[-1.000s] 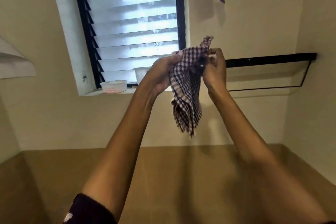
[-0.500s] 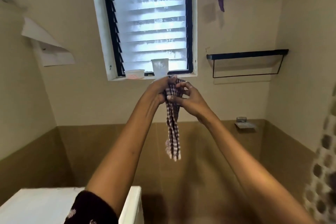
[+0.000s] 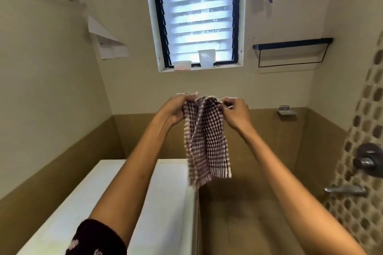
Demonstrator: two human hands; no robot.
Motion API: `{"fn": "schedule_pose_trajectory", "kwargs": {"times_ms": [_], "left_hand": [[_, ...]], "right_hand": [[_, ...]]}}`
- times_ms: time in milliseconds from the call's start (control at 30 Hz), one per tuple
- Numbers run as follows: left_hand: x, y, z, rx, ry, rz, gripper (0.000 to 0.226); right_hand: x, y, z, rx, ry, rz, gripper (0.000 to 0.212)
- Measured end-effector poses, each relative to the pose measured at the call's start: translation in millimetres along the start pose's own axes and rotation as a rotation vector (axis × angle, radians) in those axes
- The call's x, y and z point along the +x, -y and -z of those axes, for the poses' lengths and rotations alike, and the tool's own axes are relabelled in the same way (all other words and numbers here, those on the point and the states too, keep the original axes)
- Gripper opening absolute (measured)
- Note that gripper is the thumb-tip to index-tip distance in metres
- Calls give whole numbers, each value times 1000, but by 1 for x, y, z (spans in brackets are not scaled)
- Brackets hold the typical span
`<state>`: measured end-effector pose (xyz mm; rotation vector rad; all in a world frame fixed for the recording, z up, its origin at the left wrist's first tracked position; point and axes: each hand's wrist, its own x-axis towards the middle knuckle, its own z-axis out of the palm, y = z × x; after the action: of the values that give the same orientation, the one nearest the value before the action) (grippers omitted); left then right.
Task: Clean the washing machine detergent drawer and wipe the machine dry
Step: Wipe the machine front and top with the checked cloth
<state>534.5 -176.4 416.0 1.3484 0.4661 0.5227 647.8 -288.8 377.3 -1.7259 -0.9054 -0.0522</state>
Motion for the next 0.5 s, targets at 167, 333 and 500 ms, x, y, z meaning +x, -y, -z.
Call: {"fn": "schedule_pose_trajectory", "kwargs": {"times_ms": [167, 333, 500], "left_hand": [[-48, -27, 70, 213, -100, -65, 14], [-95, -47, 136, 391, -97, -149, 14], [-135, -37, 184, 526, -145, -238, 16]], "right_hand": [[-23, 7, -1, 5, -95, -124, 27], [-63, 20, -22, 365, -35, -356, 29], [-114, 52, -71, 751, -9, -558, 25]]}}
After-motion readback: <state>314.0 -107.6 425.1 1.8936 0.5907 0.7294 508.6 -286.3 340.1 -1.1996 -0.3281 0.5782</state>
